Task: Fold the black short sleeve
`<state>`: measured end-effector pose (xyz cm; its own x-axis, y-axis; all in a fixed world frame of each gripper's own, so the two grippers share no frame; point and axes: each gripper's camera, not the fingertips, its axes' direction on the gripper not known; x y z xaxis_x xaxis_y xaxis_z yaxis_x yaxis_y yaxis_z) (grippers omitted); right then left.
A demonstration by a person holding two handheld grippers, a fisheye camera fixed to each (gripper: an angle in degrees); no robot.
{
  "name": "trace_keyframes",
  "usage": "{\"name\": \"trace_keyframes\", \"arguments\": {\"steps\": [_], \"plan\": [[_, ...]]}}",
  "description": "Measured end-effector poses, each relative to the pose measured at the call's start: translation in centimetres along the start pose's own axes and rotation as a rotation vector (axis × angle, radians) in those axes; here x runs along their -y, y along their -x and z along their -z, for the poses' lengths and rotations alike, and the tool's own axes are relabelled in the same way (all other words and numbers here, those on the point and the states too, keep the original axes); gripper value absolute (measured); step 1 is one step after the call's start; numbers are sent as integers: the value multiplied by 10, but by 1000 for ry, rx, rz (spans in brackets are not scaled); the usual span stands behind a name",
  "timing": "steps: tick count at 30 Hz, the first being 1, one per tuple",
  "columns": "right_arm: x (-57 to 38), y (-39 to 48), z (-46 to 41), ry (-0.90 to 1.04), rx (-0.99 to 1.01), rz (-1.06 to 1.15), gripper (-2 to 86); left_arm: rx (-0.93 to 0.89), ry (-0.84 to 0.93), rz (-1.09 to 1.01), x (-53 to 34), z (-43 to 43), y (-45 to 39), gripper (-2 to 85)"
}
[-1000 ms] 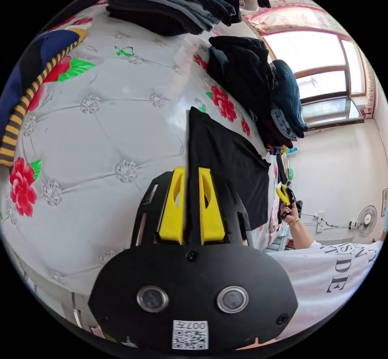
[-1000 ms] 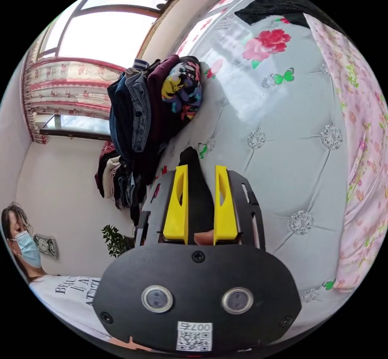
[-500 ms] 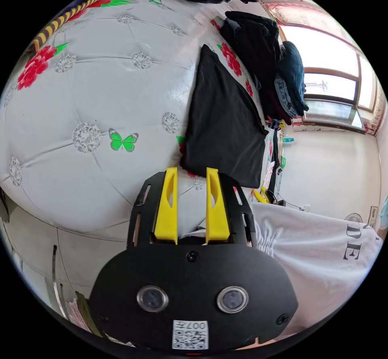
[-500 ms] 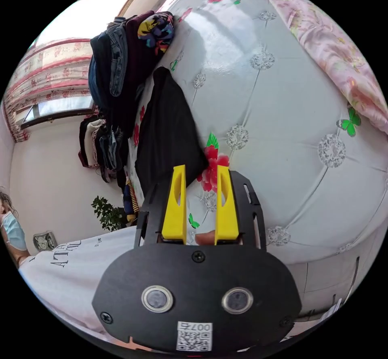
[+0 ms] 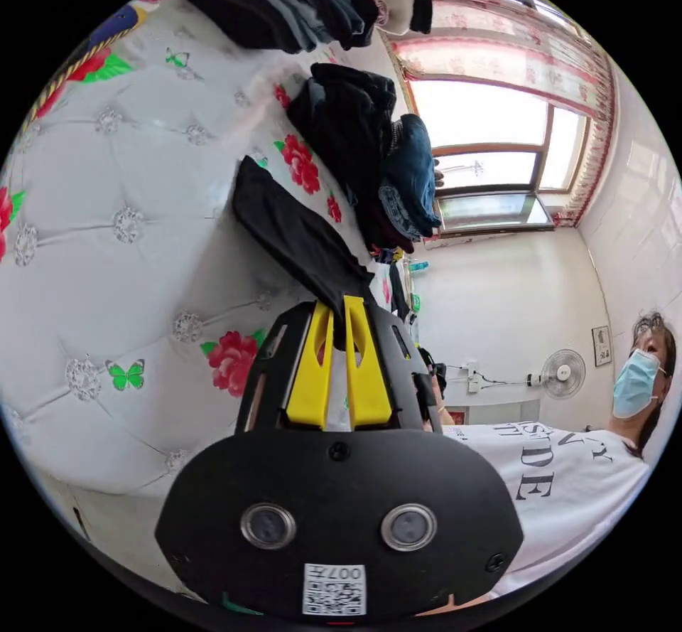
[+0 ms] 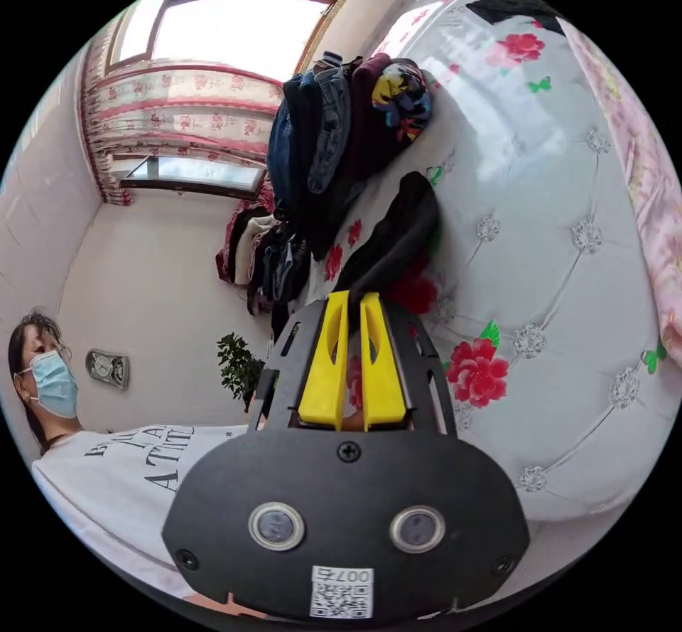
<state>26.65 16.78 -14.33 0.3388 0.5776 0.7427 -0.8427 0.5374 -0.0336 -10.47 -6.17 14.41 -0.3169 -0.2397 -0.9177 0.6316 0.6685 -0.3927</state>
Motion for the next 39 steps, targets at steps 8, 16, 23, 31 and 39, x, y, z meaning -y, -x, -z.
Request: {"name": "trace_keyframes", "arguments": {"steps": [8,16,23,31,39], "plan": [[-92,-93,18,112,-22,-368,0,-13,157,359,-99,0,102,-4],[-36,-40,18,71,112,-181,0,-154,64,166,-35,20,59,-4],[57,87,35,-57,212,184,0,-229,-26,-222,81,46,-77,-5],[20,111,57,-31,159,419,-1,-205,16,-399,45,70,-108,-4],[-65,-50,-10,203,-43,46,-1,-135,167,125,-54,28,65,-5]]}}
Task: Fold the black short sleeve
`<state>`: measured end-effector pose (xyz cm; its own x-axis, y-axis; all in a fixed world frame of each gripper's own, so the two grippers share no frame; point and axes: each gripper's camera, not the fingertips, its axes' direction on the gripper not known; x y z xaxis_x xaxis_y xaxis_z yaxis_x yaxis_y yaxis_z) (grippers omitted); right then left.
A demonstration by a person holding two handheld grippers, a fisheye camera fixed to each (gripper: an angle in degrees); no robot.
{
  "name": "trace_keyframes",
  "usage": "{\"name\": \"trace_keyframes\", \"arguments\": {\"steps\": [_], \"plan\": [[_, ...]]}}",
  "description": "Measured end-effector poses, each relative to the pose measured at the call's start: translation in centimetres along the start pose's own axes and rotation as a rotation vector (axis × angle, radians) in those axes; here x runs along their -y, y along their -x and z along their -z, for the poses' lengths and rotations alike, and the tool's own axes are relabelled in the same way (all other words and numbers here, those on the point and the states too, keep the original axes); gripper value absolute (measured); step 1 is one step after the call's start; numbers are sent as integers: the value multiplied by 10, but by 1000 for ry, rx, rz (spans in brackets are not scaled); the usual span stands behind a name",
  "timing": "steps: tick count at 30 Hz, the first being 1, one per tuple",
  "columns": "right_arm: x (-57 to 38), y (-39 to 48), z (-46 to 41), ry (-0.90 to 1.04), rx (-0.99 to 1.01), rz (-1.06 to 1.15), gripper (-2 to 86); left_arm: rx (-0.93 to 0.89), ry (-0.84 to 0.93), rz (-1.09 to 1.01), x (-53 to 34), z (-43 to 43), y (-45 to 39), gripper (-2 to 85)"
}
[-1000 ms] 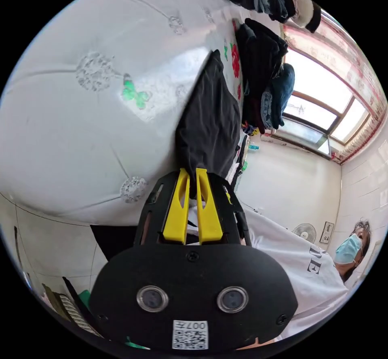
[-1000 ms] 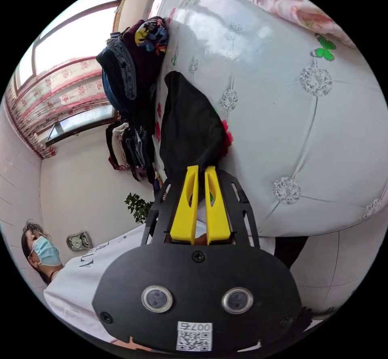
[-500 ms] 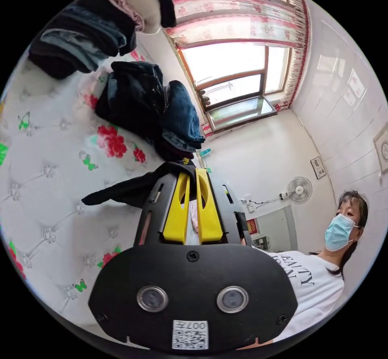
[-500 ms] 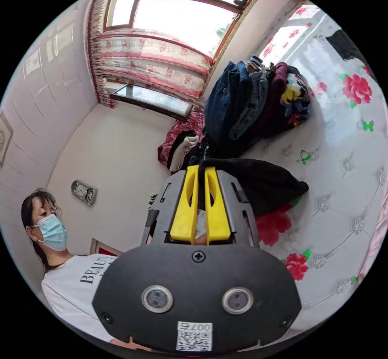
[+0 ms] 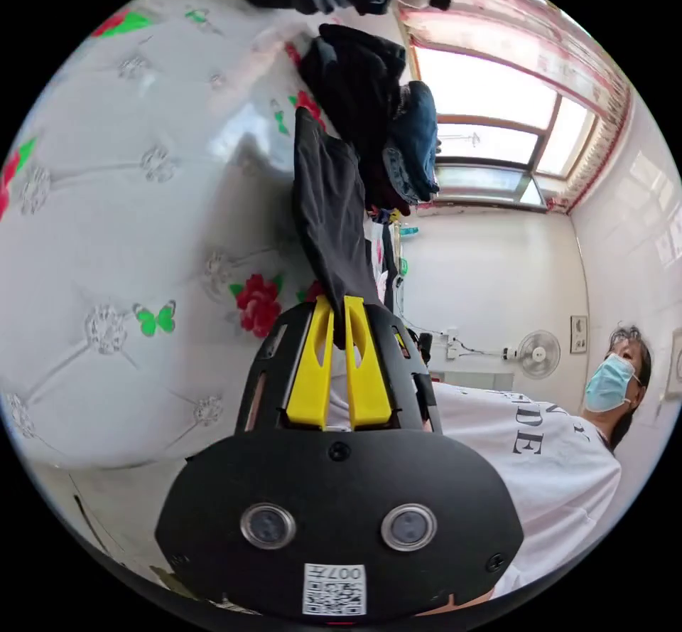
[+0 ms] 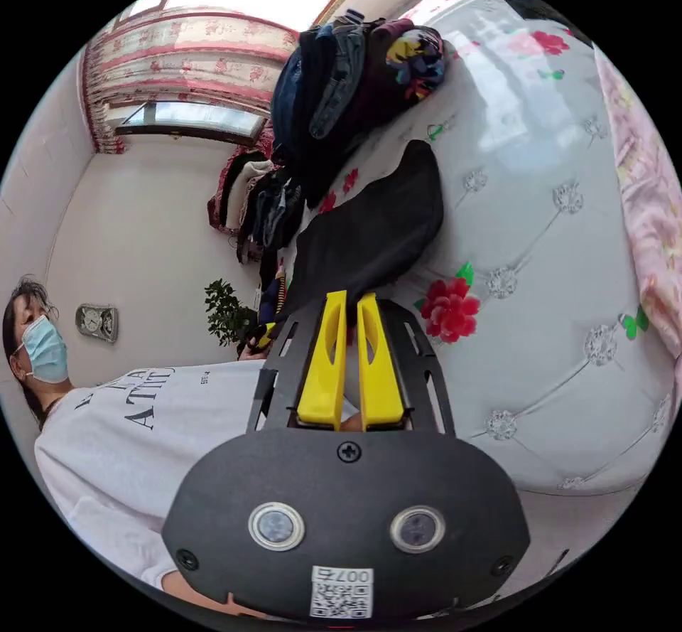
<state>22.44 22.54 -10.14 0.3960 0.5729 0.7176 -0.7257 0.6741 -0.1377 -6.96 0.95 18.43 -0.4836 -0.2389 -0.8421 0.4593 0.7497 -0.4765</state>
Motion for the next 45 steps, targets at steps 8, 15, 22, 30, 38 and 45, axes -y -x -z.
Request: {"name": "trace_keyframes", "arguments": {"steps": [8,15,22,30,38,45], "plan": [[-50,-84,-42,-62,177,-269,-1,12,42,78,-30,4,27,-4],[-64,-120,-76,-9,115,-390,-1,133,86,179,-41,-7,56,-4],[-8,-89,-125,133,-134,-215,0,102,41,150,-40,-9,56,6],[33,142,-365,688,-345,629,2,21,-36,86,-41,-4,52,75],[-132,140,-581,1006,-351,821,26,-42,-104,88,-59,13,69,82],[-148,73,-507,667,-499,802,55,-88,-98,69,-67,21,77,87]]}}
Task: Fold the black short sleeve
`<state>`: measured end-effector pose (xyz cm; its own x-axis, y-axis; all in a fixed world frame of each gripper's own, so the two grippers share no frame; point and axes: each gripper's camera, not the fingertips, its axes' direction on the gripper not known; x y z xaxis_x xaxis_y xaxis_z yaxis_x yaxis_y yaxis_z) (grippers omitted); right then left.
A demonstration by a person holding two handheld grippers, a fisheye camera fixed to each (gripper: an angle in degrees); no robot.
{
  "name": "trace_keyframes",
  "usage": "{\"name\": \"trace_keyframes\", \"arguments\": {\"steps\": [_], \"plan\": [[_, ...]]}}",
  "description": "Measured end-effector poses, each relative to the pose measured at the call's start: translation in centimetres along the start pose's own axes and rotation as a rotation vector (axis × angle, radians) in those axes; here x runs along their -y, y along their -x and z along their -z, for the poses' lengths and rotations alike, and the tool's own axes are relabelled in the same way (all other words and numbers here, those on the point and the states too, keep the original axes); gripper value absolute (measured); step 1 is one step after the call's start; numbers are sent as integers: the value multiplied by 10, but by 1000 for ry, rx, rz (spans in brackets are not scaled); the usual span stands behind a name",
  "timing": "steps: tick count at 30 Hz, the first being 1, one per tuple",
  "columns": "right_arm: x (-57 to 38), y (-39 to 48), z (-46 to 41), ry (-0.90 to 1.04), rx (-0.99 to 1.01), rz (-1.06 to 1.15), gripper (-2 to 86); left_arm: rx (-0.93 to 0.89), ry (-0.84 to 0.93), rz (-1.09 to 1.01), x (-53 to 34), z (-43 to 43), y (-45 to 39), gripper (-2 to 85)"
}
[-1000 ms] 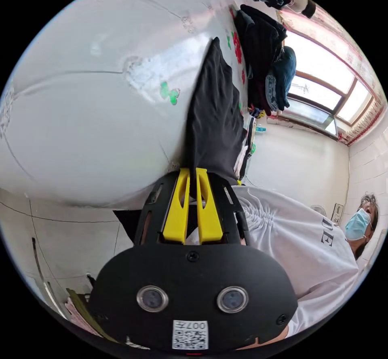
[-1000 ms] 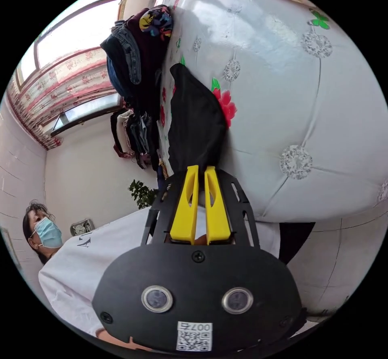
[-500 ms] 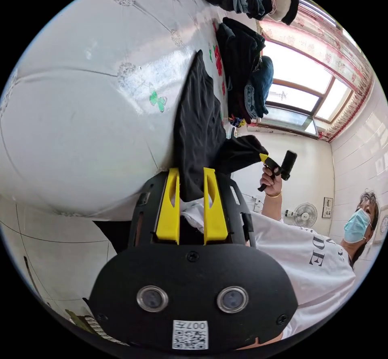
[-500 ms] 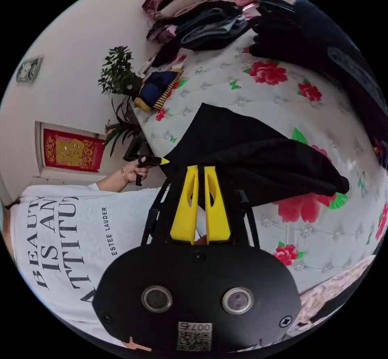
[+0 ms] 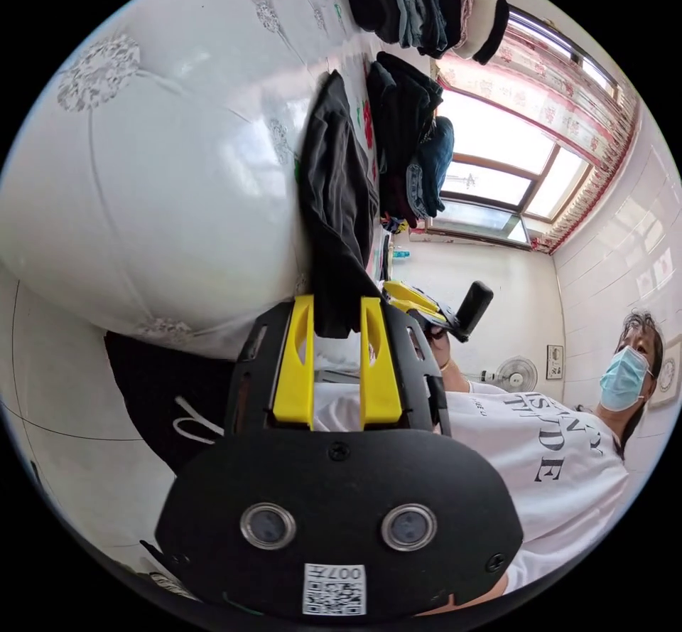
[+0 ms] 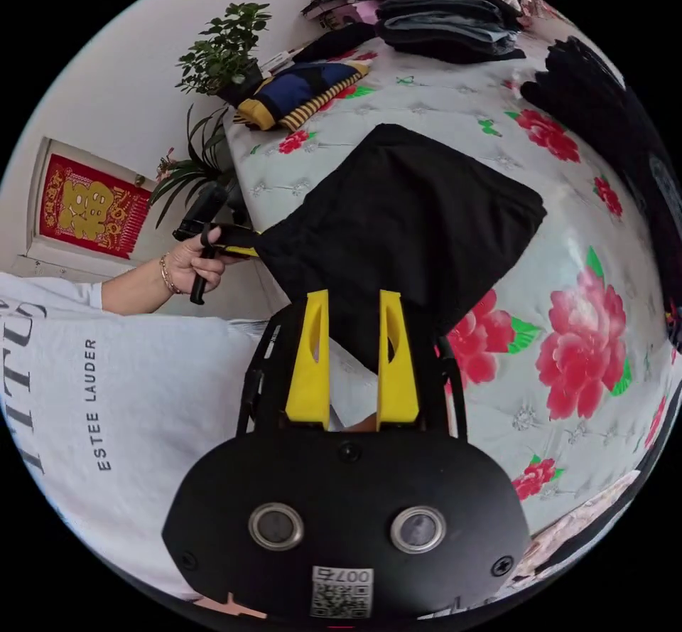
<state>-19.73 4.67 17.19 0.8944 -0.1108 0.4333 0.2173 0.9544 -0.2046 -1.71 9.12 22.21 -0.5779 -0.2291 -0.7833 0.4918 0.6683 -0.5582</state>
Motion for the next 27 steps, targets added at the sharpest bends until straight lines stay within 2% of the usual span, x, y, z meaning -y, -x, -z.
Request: {"name": "trace_keyframes", "arguments": {"steps": [4,9,13,16,19,22,27], "plan": [[-56,3,-23,-3,-121,-44,59,-21,-1,-5,-8,3,2,94],[-60,25,-69,6,-215,-23,56,-18,-29,-82,-10,4,-17,124],[-38,29,-90,6,-283,-14,30,120,68,-105,12,-21,-40,148],[-20,7,-81,-26,-252,-84,24,286,141,-45,33,-42,-47,97],[-5,-24,-79,-26,-197,-168,36,350,197,-15,53,-61,-48,40],[-9,-40,-78,-32,-149,-245,46,336,203,16,65,-70,-51,27],[-47,-9,-62,-157,-192,-268,58,286,161,63,67,-67,-49,19]]}}
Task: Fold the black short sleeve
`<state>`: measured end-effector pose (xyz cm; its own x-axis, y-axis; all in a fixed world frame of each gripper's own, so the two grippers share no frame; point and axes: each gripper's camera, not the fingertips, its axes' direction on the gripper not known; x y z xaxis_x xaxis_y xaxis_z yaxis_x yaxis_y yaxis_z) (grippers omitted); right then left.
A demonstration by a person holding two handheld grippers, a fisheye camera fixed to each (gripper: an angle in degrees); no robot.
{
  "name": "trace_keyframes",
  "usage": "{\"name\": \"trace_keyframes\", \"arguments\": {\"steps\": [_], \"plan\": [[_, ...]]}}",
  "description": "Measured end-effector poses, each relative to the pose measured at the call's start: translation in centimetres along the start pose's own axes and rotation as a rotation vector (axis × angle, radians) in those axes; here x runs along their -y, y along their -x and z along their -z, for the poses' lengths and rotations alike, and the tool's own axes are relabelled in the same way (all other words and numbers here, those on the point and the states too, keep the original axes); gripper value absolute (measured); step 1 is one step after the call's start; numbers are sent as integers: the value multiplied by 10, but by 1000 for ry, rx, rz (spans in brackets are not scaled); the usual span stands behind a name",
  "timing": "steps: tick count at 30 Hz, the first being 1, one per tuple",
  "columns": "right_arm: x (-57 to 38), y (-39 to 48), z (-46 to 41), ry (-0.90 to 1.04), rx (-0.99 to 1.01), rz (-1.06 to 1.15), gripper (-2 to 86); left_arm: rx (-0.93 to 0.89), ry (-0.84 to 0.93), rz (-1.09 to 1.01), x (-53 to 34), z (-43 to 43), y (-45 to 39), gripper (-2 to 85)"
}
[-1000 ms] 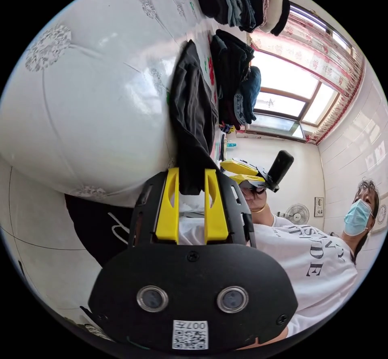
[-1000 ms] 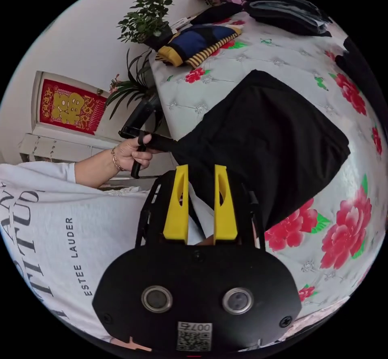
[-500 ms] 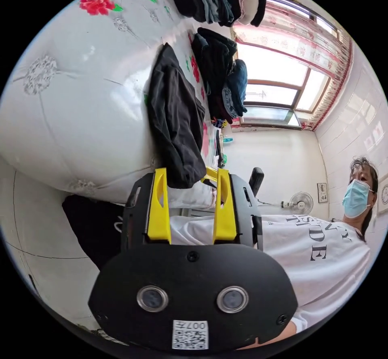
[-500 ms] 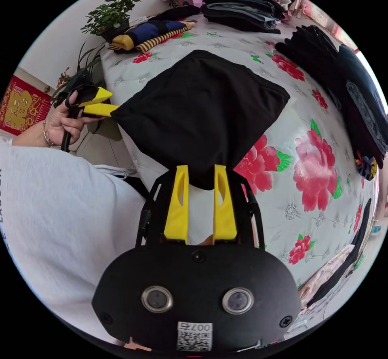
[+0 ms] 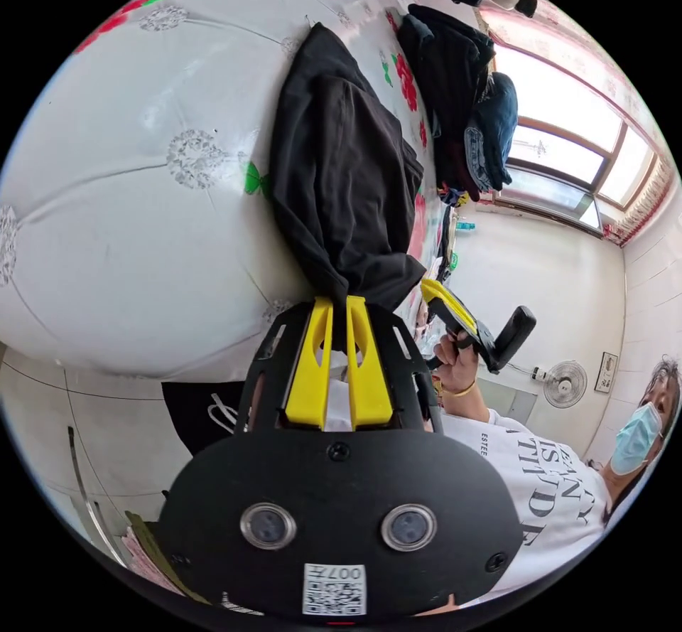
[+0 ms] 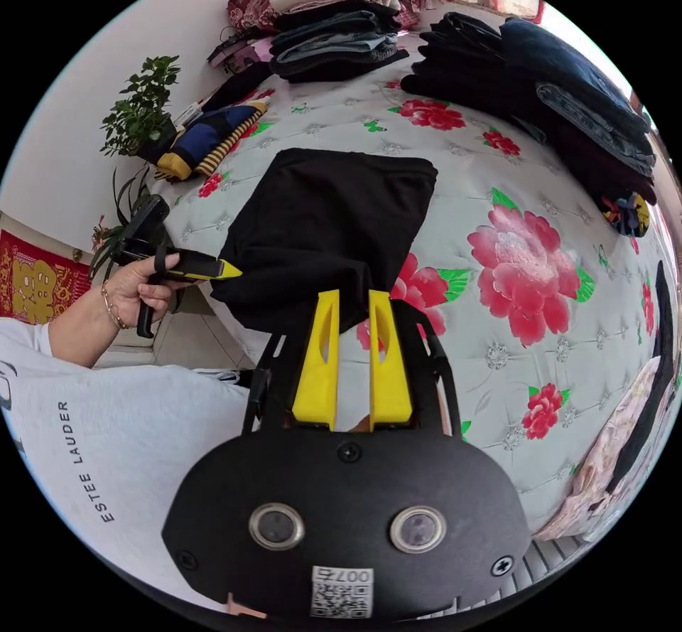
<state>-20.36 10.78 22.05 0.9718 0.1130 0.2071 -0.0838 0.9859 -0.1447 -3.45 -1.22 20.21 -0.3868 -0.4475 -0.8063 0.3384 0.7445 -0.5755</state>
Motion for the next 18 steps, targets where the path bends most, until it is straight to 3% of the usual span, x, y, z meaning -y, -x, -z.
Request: {"name": "trace_keyframes", "arguments": {"steps": [3,9,11,14,18], "plan": [[-19,20,-10,24,50,36,63,-74,-27,40,-3,3,6,16],[17,19,-48,62,-6,-6,68,-99,-33,53,0,7,2,13],[30,20,-75,153,-67,10,66,-104,-27,36,4,9,-3,13],[21,26,-73,98,-117,73,46,-96,-13,31,9,11,-4,12],[-3,12,-38,12,8,79,12,-87,8,27,14,13,-1,12]]}}
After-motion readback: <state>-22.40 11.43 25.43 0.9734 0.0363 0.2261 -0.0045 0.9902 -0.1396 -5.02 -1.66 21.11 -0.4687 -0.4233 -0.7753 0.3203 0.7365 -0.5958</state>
